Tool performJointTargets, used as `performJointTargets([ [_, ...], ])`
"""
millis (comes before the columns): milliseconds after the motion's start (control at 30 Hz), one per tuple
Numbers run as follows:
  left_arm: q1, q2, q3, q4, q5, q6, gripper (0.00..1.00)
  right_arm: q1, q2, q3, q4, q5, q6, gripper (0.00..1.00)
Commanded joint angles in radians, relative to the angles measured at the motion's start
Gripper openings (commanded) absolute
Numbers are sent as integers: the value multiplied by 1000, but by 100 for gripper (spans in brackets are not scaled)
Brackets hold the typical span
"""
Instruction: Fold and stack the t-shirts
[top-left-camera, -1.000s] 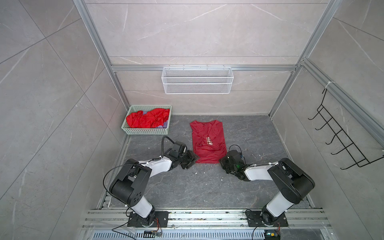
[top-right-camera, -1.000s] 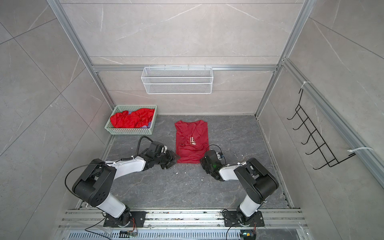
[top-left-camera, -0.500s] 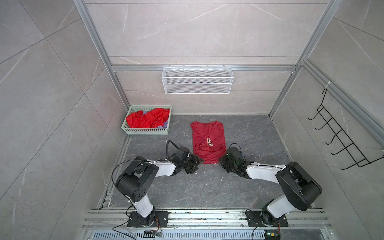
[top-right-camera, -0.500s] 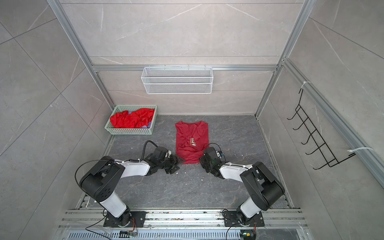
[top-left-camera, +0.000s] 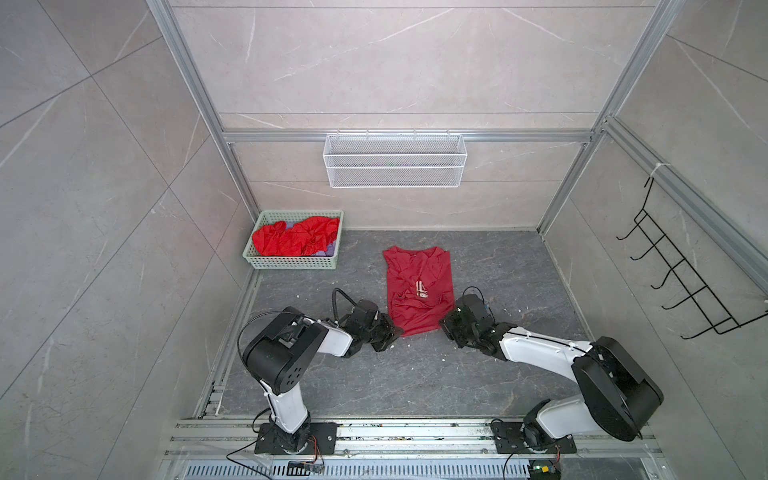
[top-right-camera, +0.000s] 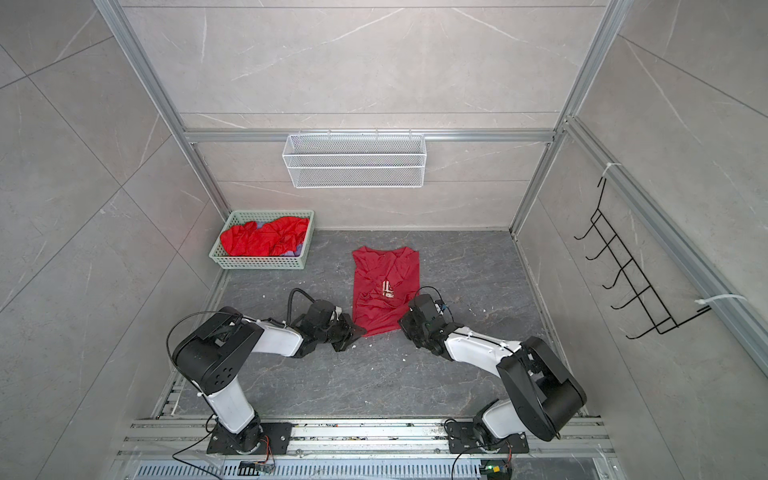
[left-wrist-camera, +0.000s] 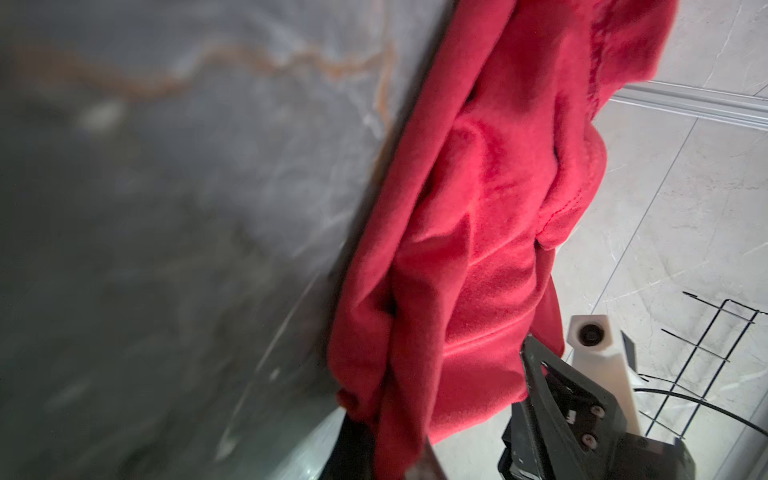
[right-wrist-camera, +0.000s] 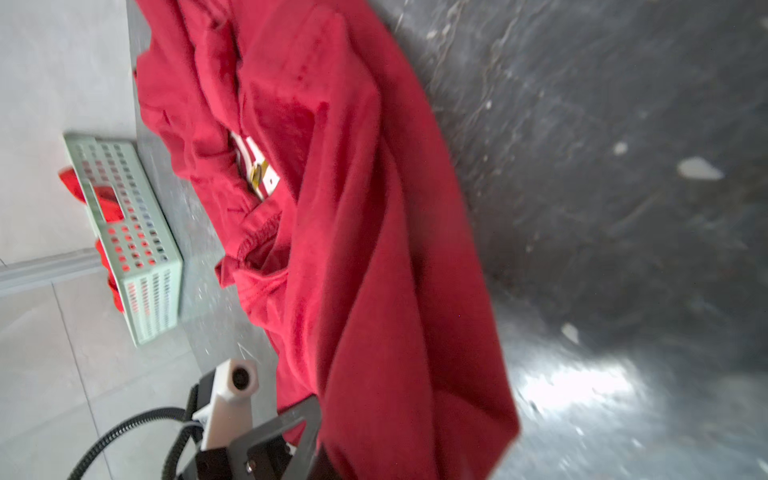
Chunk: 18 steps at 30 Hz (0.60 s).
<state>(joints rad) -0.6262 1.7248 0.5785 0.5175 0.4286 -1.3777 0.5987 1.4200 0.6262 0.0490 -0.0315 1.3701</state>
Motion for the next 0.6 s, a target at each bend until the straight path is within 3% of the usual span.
performJointTargets([
  [0,-36,-122,-30,-150,0,53,0,30,-87,-9,-183,0,-129,4],
  [267,-178,-430,-19,-644,-65,173,0,189,-281,-7,-492,5,-263,6],
  [467,-248,-603,-13,-775,-123,149,0,322,-336,36,-578,44,-269,6],
  [567,-241,-606,74,-867,-149,223,0,338,-335,70,-557,116,-269,6],
])
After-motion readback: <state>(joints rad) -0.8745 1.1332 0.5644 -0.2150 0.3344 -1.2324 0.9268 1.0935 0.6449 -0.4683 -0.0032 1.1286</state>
